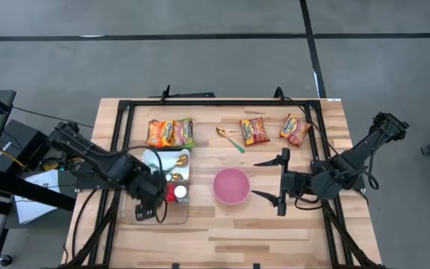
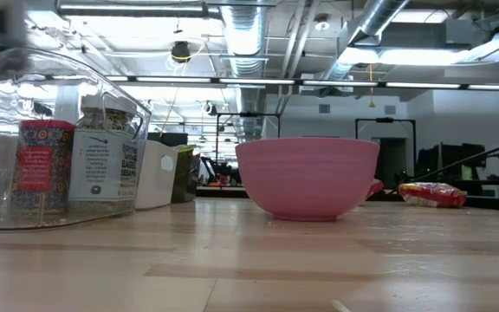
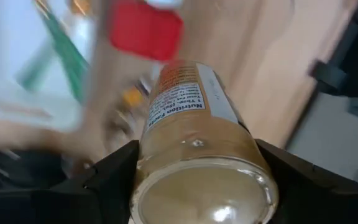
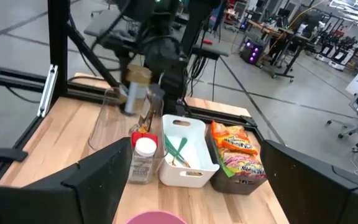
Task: Pick & Place Food Item
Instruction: Put the gold spice bottle into the transparent bin
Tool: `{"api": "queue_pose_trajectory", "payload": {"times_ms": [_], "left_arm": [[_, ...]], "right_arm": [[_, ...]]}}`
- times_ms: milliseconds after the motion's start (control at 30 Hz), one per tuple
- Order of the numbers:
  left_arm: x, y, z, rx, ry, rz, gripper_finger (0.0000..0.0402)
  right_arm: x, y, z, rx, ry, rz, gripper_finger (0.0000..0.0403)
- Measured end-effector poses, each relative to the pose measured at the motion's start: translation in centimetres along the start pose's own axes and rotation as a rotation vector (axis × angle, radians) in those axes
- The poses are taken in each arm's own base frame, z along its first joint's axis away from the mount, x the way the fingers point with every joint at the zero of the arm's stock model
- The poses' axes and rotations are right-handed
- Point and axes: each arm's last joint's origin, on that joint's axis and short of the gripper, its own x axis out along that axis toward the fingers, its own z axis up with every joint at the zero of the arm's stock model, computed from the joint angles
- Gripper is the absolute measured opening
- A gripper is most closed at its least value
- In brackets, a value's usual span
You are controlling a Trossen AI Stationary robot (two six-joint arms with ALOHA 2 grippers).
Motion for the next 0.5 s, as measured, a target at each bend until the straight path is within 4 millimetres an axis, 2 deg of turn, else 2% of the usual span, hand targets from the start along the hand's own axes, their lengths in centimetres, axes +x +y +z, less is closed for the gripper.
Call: {"api": "queue_pose_trajectory", "payload": {"times_ms": [200,500], "left_arm": [[1.0,-1.6,-0.7,-0.102,0.132,-0.038,0.027],[1.9,-2.1,-0.5,-0.165,0.17,0.001,0.027]], "right_arm": [[-0.2,-0.2,0.1,0.002,-0.004,0.0,0.0347],[-0.2,-0.2,-0.2,0.0,0.015,0.003,0.0347]]}}
